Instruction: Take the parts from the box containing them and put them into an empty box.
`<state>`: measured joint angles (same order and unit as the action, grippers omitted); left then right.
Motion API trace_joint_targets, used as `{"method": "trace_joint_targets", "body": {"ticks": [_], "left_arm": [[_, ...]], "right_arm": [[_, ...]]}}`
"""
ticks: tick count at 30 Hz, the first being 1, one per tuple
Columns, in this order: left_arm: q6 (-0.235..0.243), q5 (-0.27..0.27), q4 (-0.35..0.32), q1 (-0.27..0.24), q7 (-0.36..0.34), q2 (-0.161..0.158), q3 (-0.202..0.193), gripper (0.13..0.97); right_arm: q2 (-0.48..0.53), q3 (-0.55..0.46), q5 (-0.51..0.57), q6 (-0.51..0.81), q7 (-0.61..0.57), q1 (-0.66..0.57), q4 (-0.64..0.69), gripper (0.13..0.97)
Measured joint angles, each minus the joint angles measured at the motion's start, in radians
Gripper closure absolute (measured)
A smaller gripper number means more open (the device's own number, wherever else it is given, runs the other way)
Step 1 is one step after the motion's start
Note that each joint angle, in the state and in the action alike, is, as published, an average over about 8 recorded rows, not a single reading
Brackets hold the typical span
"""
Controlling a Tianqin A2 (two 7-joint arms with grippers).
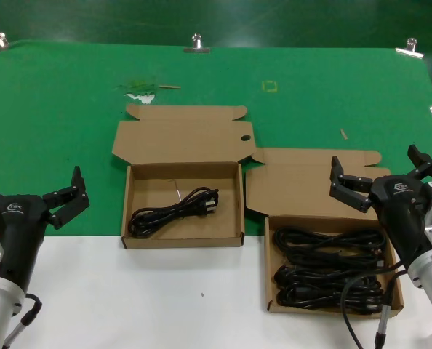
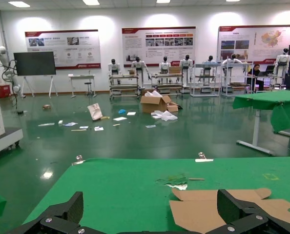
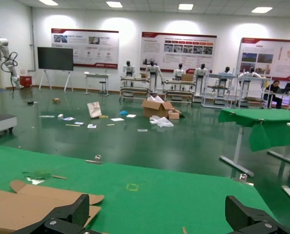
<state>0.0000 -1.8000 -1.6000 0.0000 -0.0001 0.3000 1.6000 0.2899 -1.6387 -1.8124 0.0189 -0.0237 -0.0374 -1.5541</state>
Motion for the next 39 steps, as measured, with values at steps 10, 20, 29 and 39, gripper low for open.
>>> {"method": "trace_joint_targets", "body": {"ticks": [10, 20, 29, 39], "left_arm": [[0.0, 0.0, 0.0, 0.0, 0.0, 0.0, 0.0, 0.132], [0.0, 0.0, 0.0, 0.0, 0.0, 0.0, 0.0, 0.132], [0.0, 0.0, 0.0, 0.0, 0.0, 0.0, 0.0, 0.132], [0.0, 0.0, 0.0, 0.0, 0.0, 0.0, 0.0, 0.132]], "right_arm": [[0.0, 0.0, 0.0, 0.0, 0.0, 0.0, 0.0, 0.129], [0.0, 0.0, 0.0, 0.0, 0.0, 0.0, 0.0, 0.129], [0.0, 0.0, 0.0, 0.0, 0.0, 0.0, 0.0, 0.129], [0.0, 0.0, 0.0, 0.0, 0.0, 0.0, 0.0, 0.129]]}}
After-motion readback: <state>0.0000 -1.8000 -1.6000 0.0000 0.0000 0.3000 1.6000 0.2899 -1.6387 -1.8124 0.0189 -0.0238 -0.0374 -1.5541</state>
